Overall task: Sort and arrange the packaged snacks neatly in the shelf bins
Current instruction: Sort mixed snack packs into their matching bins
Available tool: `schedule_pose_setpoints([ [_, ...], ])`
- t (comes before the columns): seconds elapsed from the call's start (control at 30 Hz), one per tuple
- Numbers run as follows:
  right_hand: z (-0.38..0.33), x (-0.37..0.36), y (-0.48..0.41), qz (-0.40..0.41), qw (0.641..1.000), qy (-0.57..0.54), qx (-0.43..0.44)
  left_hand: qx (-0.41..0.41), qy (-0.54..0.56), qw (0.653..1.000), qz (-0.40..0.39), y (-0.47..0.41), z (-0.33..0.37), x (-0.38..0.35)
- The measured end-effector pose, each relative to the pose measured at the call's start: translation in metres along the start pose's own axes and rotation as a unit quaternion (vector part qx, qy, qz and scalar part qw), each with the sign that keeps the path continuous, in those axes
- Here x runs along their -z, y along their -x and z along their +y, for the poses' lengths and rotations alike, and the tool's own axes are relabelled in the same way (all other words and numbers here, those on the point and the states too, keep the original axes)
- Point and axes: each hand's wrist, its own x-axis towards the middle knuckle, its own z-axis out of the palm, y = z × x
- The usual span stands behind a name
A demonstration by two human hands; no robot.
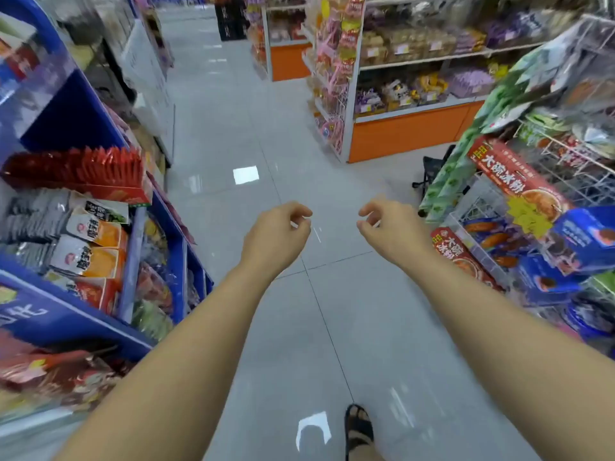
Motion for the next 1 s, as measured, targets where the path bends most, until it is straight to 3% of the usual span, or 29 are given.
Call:
schedule_pose_setpoints([
  [0.27, 0.041, -0.033, -0.074, -0.033, 0.999, -0.008, -0.039, 0.045, 0.000, 0.999, -0.025, -0.081, -0.016, -0.034],
  [0.53, 0.062, -0.016, -0.201, -0.049, 0.997, -0.024, -0.050, 0.057, 0.003, 0.998, -0.016, -0.208, 0.007, -0.040],
  [1.0, 0.079, -0.017, -0.375, -0.031, 0.996, -0.012, -0.081, -0.002, 0.011, 0.999, -0.044, -0.409, 0.008, -0.054],
])
